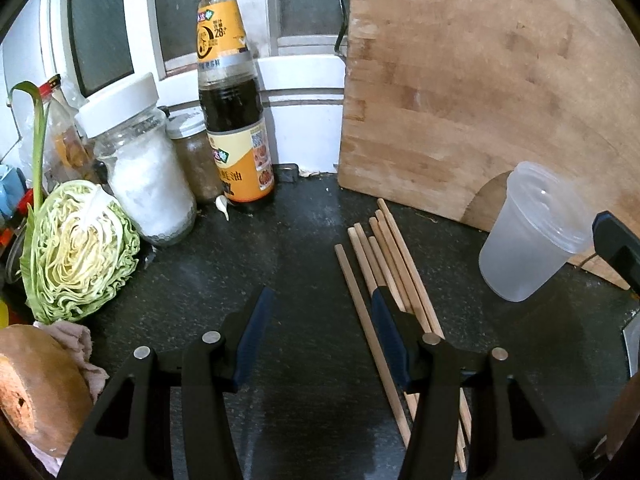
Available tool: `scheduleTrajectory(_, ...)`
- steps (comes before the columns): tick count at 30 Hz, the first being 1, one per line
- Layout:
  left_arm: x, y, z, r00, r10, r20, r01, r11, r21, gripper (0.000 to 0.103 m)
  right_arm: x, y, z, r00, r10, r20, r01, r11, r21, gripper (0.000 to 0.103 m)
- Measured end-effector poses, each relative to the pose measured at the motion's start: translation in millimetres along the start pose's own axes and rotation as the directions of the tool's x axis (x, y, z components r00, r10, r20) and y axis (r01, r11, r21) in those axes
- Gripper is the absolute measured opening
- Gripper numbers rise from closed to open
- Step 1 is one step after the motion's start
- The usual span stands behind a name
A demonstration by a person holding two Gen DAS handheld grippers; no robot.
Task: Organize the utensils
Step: 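Lift the fork with the right tool while the left tool grasps a wooden chopstick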
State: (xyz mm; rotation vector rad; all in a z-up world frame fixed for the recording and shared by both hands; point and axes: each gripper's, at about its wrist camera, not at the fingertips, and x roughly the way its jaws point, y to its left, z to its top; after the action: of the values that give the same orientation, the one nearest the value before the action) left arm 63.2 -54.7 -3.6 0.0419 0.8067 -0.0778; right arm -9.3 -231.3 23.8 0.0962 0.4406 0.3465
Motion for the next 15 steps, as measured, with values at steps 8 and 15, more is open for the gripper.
scheduleTrajectory(8, 20.2, -1.4, 8.5, 0.998, -0.028, -0.062, 0.027, 1.000, -0.017, 0.051, -6.5, 7.8, 8.0, 1.000, -0.010, 0.018, 0.011, 0.999, -0.036, 0.011)
scheduleTrajectory(15, 58.1, -5.3, 24.2, 0.989, -0.037, -0.146, 0.030, 0.999, -0.044, 0.037, -18.3, 12.7, 29.8, 0.998, -0.024, 0.052, 0.027, 0.998, -0.058, 0.011)
